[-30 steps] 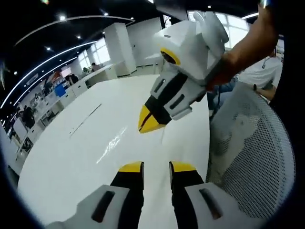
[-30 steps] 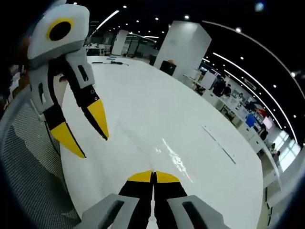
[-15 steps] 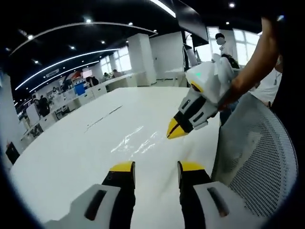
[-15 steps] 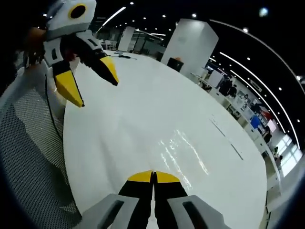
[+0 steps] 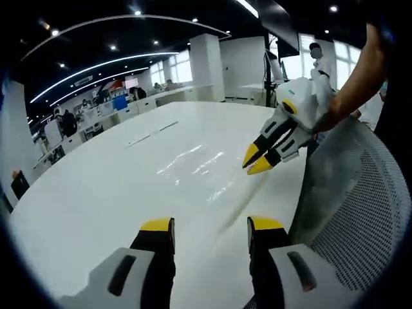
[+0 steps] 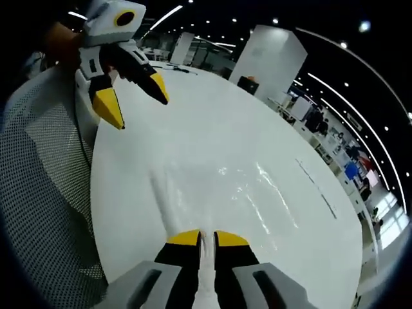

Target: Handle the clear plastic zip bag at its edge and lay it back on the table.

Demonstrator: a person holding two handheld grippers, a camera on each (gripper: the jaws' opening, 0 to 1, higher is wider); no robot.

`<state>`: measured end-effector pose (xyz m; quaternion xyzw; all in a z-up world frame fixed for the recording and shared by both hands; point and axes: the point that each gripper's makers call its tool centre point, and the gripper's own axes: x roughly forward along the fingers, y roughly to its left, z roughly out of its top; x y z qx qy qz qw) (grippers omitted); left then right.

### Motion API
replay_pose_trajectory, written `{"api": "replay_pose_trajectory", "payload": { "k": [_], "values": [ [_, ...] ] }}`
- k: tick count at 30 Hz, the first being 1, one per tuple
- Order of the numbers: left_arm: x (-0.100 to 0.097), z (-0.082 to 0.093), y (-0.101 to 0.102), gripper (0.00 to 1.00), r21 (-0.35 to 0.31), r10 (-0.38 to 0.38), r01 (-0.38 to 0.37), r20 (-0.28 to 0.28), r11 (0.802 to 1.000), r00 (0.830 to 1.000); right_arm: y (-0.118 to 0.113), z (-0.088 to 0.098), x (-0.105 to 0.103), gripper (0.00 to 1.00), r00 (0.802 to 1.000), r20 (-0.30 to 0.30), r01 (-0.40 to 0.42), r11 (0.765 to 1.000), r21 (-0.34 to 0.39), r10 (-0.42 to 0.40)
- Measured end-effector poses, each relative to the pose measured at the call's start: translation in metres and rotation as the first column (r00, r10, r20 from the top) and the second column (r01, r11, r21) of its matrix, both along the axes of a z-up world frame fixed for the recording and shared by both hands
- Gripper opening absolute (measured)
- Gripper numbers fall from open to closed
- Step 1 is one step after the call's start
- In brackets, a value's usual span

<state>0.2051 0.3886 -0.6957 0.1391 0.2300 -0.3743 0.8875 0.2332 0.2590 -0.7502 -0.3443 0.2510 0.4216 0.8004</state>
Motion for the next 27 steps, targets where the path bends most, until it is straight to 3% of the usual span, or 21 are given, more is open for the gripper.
{"api": "replay_pose_trajectory", "payload": {
  "k": [4, 12, 19, 23, 25, 27],
  "values": [
    [-0.002, -0.001, -0.006, 0.46, -0.006, -0.024, 0.024, -0.002, 1.000, 1.000, -0.003, 0.000, -0.002, 0.10, 1.000, -0.007, 0.015, 1.000, 0.000, -0.015],
    [-0.002, -0.005, -0.010, 0.51, -0.002, -0.040, 0.040, -0.007, 0.999, 0.999, -0.008, 0.005, -0.003, 0.32, 0.994, -0.074, 0.090, 0.990, 0.108, -0.083],
    [0.006, -0.005, -0.012, 0.54, -0.043, -0.010, 0.009, -0.018, 0.999, 1.000, -0.030, 0.015, 0.002, 0.57, 0.967, -0.135, 0.240, 0.946, 0.219, -0.215],
    [0.012, -0.006, -0.020, 0.59, -0.054, -0.002, 0.001, -0.017, 0.999, 1.000, -0.042, 0.018, 0.003, 0.70, 0.956, -0.146, 0.287, 0.922, 0.260, -0.256],
    [0.015, -0.005, -0.023, 0.61, -0.073, 0.007, -0.008, -0.014, 0.997, 1.000, -0.045, 0.018, 0.006, 0.81, 0.945, -0.160, 0.323, 0.896, 0.304, -0.286],
    [0.016, -0.005, -0.026, 0.58, -0.082, 0.019, -0.019, 0.000, 0.996, 1.000, -0.047, 0.019, 0.006, 0.92, 0.945, -0.152, 0.324, 0.886, 0.331, -0.289]
  ]
}}
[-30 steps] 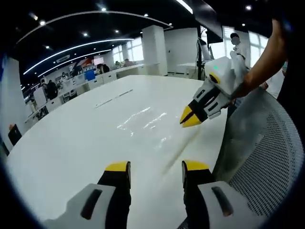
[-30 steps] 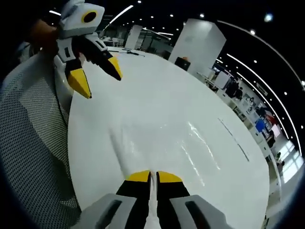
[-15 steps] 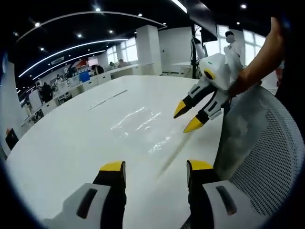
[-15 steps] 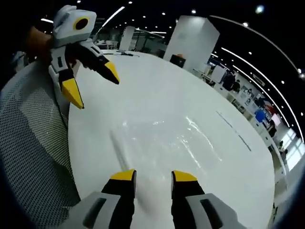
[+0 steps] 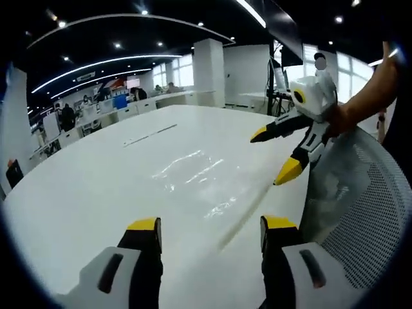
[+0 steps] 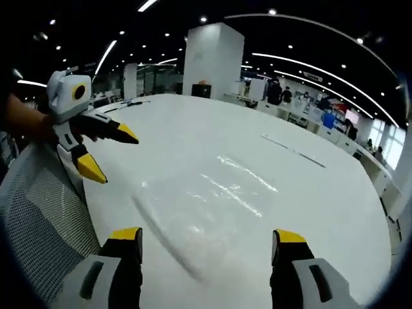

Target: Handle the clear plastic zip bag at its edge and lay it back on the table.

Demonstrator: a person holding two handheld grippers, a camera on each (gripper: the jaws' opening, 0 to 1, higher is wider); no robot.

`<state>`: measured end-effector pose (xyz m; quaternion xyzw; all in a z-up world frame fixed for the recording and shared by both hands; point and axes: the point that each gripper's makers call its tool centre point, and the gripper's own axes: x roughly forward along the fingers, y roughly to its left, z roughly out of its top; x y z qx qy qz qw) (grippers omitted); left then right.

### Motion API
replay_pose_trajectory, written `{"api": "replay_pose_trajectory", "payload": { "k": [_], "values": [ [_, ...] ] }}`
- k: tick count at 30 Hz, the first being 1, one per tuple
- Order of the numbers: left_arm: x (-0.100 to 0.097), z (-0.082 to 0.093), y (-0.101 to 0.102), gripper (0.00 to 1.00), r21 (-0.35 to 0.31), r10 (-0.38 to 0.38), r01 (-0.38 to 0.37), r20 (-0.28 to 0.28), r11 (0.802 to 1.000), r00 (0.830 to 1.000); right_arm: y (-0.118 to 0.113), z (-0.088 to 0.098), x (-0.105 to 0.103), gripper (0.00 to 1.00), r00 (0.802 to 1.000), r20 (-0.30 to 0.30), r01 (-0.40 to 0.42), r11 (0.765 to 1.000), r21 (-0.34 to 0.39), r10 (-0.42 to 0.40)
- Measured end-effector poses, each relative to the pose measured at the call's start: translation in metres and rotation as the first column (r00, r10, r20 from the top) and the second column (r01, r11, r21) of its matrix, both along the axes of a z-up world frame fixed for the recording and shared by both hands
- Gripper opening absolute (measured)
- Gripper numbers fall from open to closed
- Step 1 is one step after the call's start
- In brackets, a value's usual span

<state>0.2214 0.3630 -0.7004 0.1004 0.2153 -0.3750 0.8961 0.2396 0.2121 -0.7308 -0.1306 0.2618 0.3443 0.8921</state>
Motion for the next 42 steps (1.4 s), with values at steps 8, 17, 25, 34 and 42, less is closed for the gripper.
{"api": "replay_pose_trajectory", "payload": {
  "k": [8, 17, 25, 34, 42],
  "values": [
    [-0.004, -0.002, -0.006, 0.76, -0.020, -0.009, 0.009, 0.012, 1.000, 1.000, 0.002, 0.002, 0.001, 1.00, 1.000, 0.027, 0.005, 1.000, 0.020, -0.005],
    [-0.002, -0.005, -0.005, 0.97, -0.031, 0.010, -0.010, 0.013, 0.999, 1.000, 0.004, 0.006, -0.002, 1.00, 0.998, 0.067, -0.022, 1.000, -0.023, 0.023],
    [-0.006, -0.008, -0.012, 0.99, 0.004, -0.023, 0.023, 0.016, 1.000, 1.000, 0.003, 0.007, -0.002, 1.00, 0.998, 0.060, -0.013, 1.000, -0.009, 0.014],
    [-0.006, -0.009, -0.012, 0.99, 0.010, -0.031, 0.031, 0.019, 0.999, 0.999, 0.004, 0.006, -0.003, 1.00, 0.998, 0.057, -0.016, 1.000, -0.008, 0.016],
    [-0.007, -0.008, -0.012, 0.99, 0.011, -0.036, 0.036, 0.022, 0.999, 0.999, 0.006, 0.003, -0.005, 1.00, 0.998, 0.052, -0.030, 0.999, -0.018, 0.031]
  ]
}}
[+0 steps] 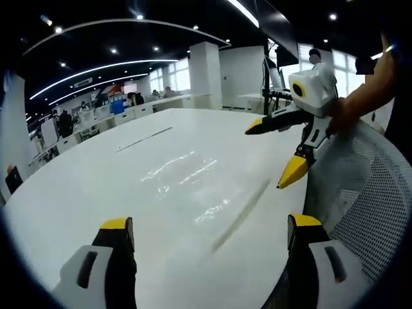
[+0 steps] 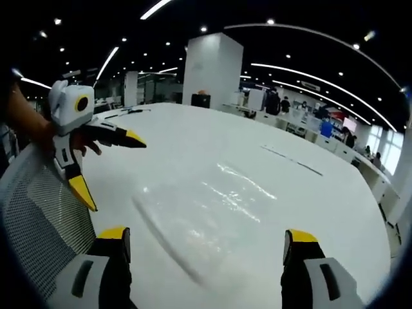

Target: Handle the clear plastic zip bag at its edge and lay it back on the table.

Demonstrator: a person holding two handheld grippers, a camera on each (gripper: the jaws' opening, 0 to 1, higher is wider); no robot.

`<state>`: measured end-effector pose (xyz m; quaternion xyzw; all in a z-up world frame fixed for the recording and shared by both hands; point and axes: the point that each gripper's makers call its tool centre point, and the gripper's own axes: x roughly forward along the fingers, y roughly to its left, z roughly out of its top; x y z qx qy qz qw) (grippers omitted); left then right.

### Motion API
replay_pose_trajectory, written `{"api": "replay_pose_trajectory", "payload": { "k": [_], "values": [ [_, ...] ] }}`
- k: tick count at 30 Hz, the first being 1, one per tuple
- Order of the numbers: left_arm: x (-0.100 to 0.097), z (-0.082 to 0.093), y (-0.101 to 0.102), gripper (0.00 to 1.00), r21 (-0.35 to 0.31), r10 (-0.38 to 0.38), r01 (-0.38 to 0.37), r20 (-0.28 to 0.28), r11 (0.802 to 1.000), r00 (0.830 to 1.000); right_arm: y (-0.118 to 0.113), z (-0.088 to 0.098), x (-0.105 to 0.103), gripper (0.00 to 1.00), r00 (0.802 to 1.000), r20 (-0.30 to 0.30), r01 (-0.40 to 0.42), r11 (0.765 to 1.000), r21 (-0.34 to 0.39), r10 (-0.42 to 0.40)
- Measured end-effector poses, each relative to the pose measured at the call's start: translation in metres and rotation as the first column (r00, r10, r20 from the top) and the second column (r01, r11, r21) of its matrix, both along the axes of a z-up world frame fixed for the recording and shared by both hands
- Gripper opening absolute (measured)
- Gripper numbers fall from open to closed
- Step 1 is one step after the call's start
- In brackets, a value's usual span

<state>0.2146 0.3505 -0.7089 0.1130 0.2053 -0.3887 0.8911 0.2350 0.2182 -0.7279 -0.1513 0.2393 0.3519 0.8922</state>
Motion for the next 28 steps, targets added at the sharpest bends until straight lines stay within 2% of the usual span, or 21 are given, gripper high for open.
{"api": "replay_pose_trajectory", "payload": {
  "k": [20, 28],
  "values": [
    [-0.0043, -0.0013, -0.0057, 0.99, 0.003, -0.030, 0.030, 0.001, 1.000, 1.000, -0.0010, 0.0059, 0.0001, 1.00, 1.000, 0.008, 0.011, 1.000, 0.000, -0.011],
    [-0.0038, -0.0002, -0.0056, 0.99, -0.003, -0.029, 0.029, 0.004, 1.000, 1.000, -0.0021, 0.0027, 0.0028, 1.00, 1.000, 0.010, 0.014, 1.000, 0.003, -0.014]
  ]
}}
